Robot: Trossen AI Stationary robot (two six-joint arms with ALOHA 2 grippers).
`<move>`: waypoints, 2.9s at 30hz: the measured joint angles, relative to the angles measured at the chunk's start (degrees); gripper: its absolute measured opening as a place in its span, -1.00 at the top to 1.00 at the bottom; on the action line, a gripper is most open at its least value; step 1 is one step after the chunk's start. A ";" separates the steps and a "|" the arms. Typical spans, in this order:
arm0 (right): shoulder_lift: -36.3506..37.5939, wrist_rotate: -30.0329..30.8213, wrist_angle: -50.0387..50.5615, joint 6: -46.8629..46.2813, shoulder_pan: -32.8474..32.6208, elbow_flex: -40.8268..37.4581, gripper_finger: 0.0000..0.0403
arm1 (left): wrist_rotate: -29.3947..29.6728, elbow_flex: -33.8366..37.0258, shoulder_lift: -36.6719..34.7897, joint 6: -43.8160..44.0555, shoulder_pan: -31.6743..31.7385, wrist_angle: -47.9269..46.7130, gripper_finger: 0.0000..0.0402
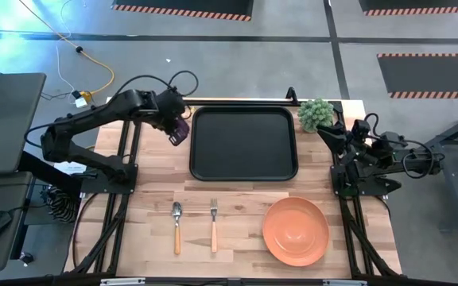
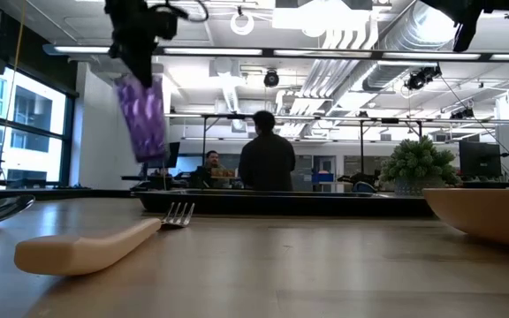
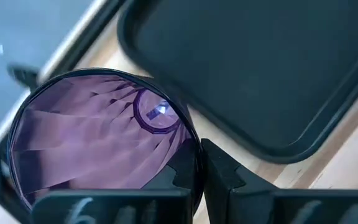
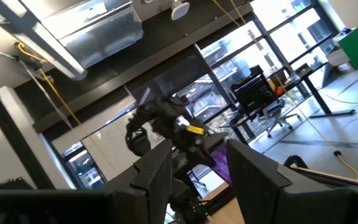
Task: Pick and place plate/cup/fork/spoon on tray
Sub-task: Put the purple glass on the top left of the black serving tray
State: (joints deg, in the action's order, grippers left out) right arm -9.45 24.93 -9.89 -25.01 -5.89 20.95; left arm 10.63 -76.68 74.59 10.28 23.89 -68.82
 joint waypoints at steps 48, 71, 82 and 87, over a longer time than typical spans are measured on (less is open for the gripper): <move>-3.95 11.10 1.07 -9.36 0.01 0.00 0.28 | -8.84 -28.24 29.66 -44.75 -4.13 14.03 0.96; -32.40 11.65 47.44 -29.69 9.79 34.62 0.28 | -7.75 -28.22 32.04 -66.95 -11.40 6.95 0.96; -43.92 -0.42 65.42 -33.81 16.58 45.53 0.28 | -7.42 -28.22 35.55 -67.52 -9.88 3.70 0.98; -45.37 -2.95 65.35 -32.99 18.33 45.53 0.28 | -7.03 -28.11 37.64 -66.94 -9.61 2.42 0.98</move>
State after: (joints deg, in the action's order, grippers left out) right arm -54.82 21.98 55.46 -58.00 12.44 66.48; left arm 3.60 -104.79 112.22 -56.66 14.28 -66.39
